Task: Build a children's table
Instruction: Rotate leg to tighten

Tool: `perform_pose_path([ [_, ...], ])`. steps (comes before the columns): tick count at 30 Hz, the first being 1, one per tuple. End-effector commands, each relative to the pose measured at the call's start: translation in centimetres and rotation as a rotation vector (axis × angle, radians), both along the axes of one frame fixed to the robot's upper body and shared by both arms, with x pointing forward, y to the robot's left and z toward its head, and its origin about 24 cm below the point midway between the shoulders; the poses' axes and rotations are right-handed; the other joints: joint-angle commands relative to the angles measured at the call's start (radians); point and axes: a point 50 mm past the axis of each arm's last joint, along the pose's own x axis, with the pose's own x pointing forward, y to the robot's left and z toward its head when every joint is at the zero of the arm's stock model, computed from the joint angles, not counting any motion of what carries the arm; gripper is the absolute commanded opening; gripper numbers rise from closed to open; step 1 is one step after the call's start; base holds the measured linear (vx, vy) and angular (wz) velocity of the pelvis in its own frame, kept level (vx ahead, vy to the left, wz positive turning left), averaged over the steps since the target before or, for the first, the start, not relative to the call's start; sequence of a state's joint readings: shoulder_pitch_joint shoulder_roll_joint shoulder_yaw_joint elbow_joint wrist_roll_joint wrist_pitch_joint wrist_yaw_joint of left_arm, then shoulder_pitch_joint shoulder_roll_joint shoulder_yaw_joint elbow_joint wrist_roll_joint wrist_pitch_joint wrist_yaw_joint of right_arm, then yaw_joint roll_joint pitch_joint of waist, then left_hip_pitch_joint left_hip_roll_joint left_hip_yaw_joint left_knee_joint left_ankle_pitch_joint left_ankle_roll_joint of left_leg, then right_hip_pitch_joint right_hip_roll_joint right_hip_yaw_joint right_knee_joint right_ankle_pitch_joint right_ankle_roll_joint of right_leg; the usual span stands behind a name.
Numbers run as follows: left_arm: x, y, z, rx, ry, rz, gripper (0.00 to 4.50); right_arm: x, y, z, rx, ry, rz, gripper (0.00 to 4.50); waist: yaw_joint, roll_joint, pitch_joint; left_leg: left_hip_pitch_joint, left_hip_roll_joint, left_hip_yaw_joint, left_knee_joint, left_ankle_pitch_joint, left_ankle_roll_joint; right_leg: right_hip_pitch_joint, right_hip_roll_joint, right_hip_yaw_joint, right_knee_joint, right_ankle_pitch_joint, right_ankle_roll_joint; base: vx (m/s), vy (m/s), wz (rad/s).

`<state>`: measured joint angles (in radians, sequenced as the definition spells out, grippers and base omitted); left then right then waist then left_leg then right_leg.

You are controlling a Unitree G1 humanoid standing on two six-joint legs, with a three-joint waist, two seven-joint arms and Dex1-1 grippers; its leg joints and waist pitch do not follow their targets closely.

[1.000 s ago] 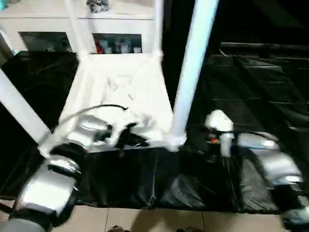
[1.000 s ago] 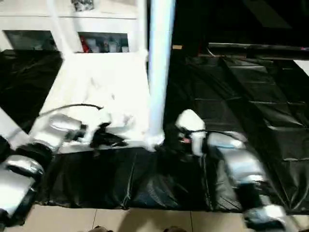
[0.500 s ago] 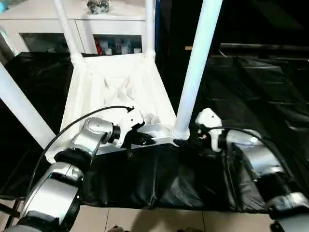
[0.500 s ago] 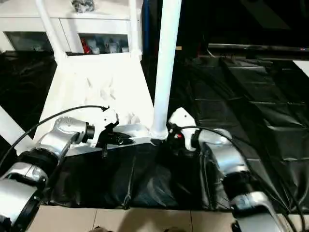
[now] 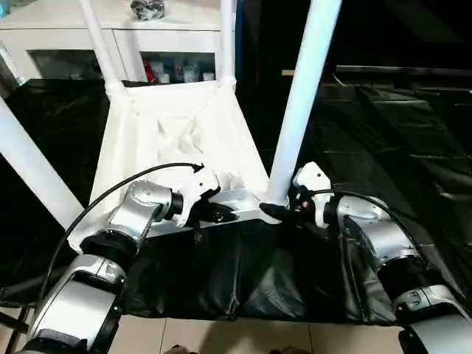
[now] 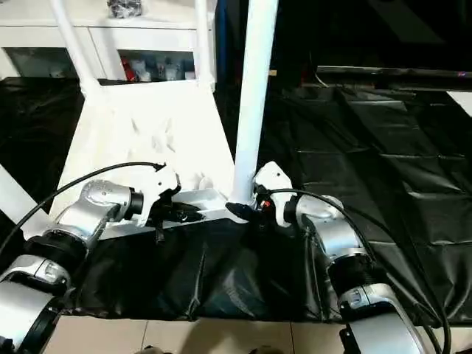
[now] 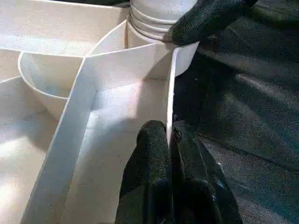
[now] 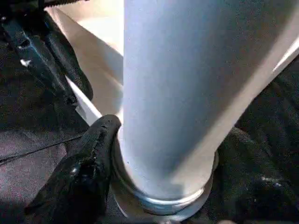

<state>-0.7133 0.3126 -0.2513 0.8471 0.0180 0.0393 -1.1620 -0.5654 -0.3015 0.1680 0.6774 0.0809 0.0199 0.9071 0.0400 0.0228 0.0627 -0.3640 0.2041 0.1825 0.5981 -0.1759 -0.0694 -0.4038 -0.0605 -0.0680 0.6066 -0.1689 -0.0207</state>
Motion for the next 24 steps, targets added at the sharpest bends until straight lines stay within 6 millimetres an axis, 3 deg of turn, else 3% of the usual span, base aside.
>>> perform_pose_path([
  [1,-0.6,0.1,-1.3,-0.026,0.055,0.05,0.0,0.1,0.5,0.1,0.016,0.006,0.021,2.76,0.002,-0.017,-0.068,0.008,0.02,-0.008,-0.064,-0.238,0.056,0.048,-0.074,0.042,-0.093,-0.393,-0.179,0.0,0.0,0.0],
  [3,-0.3,-0.4,-1.3,-0.021,0.051,0.09,0.0,-0.5,1.2,-0.8,0.029,0.036,0.02,2.75,0.0,-0.014,-0.068,0.009,0.02,-0.008,-0.063,-0.242,0.055,0.046,-0.074,0.043,-0.093,-0.398,-0.179,0.0,0.0,0.0],
  [4,-0.1,-0.7,-1.4,-0.019,0.048,0.114,0.0,-0.6,1.5,-1.1,0.033,0.048,0.01,2.75,-0.001,-0.017,-0.067,0.01,0.019,-0.009,-0.064,-0.247,0.055,0.046,-0.074,0.041,-0.096,-0.41,-0.176,0.0,0.0,0.0],
  [6,0.4,-1.8,-1.4,-0.012,0.021,0.195,0.0,-0.9,2.5,-2.2,0.04,0.071,-0.088,2.74,-0.003,-0.017,-0.063,0.011,0.02,-0.008,-0.066,-0.247,0.048,0.042,-0.073,0.042,-0.099,-0.433,-0.168,0.0,0.0,0.0],
  [8,0.8,-3.0,-1.4,-0.023,0.007,0.266,0.0,-1.0,3.7,-2.9,0.062,0.088,-0.185,2.74,-0.01,-0.021,-0.057,0.021,0.012,-0.011,-0.065,-0.303,0.031,0.036,-0.073,0.034,-0.115,-0.563,-0.128,0.0,0.0,0.0],
  [10,1.0,-4.3,-1.4,-0.045,0.006,0.314,0.0,-0.8,4.9,-3.4,0.085,0.099,-0.298,2.74,-0.017,-0.019,-0.054,0.03,0.007,-0.013,-0.063,-0.337,0.022,0.027,-0.073,0.028,-0.13,-0.646,-0.095,0.0,0.0,0.0],
  [11,1.0,-4.8,-1.4,-0.052,0.008,0.32,0.0,-0.7,5.4,-3.4,0.092,0.1,-0.328,2.73,-0.018,-0.019,-0.056,0.031,0.006,-0.016,-0.064,-0.344,0.02,0.03,-0.074,0.023,-0.133,-0.663,-0.084,0.0,0.0,0.0],
  [12,1.0,-5.7,-1.4,-0.06,0.005,0.33,0.0,-0.4,6.5,-3.3,0.094,0.086,-0.377,2.73,-0.025,-0.013,-0.055,0.029,0.006,-0.021,-0.068,-0.365,0.019,0.031,-0.076,0.014,-0.142,-0.688,-0.062,0.0,0.0,0.0],
  [15,0.7,-7.2,-1.6,-0.054,0.007,0.312,0.0,-0.1,9.1,-2.4,0.132,0.063,-0.35,2.73,-0.041,-0.001,-0.055,0.04,0.005,-0.03,-0.071,-0.43,0.02,0.031,-0.074,-0.005,-0.158,-0.691,-0.051,0.0,0.0,0.0],
  [16,0.5,-7.5,-1.7,-0.049,0.011,0.284,0.0,0.0,10.2,-1.5,0.157,0.011,-0.283,2.73,-0.056,0.003,-0.054,0.052,0.008,-0.033,-0.07,-0.5,0.029,0.03,-0.074,-0.029,-0.171,-0.675,-0.046,0.0,0.0,0.0],
  [17,0.4,-7.5,-1.7,-0.047,0.013,0.273,0.0,-0.1,10.4,-1.2,0.157,-0.013,-0.264,2.73,-0.06,0.005,-0.054,0.054,0.01,-0.034,-0.071,-0.518,0.029,0.032,-0.075,-0.037,-0.175,-0.668,-0.041,0.0,0.0,0.0],
  [18,0.4,-7.4,-1.8,-0.041,0.009,0.265,0.0,0.0,10.4,-0.9,0.159,-0.036,-0.257,3.08,-0.068,0.006,-0.055,0.05,0.014,-0.038,-0.076,-0.545,0.03,0.041,-0.077,-0.049,-0.175,-0.637,-0.037,-0.024,0.056,-0.02],
  [20,0.1,-6.7,-1.9,-0.031,0.006,0.229,0.0,0.2,9.5,-0.3,0.191,-0.076,-0.242,3.43,-0.077,0.006,-0.056,0.049,0.023,-0.042,-0.084,-0.574,0.029,0.05,-0.088,-0.055,-0.169,-0.596,-0.043,0.008,0.057,-0.01],
  [23,0.0,-5.5,-1.9,-0.024,0.0,0.207,0.0,0.1,7.9,0.0,0.218,-0.076,-0.194,3.62,-0.082,-0.001,-0.057,0.039,0.016,-0.041,-0.084,-0.545,0.04,0.05,-0.103,-0.043,-0.168,-0.62,-0.05,0.008,0.019,0.0],
  [24,0.0,-5.1,-1.9,-0.024,-0.011,0.184,0.0,0.0,7.2,0.0,0.21,-0.074,-0.167,3.88,-0.081,-0.003,-0.057,0.036,0.015,-0.04,-0.084,-0.53,0.044,0.051,-0.104,-0.04,-0.166,-0.622,-0.053,0.0,0.0,0.0],
])
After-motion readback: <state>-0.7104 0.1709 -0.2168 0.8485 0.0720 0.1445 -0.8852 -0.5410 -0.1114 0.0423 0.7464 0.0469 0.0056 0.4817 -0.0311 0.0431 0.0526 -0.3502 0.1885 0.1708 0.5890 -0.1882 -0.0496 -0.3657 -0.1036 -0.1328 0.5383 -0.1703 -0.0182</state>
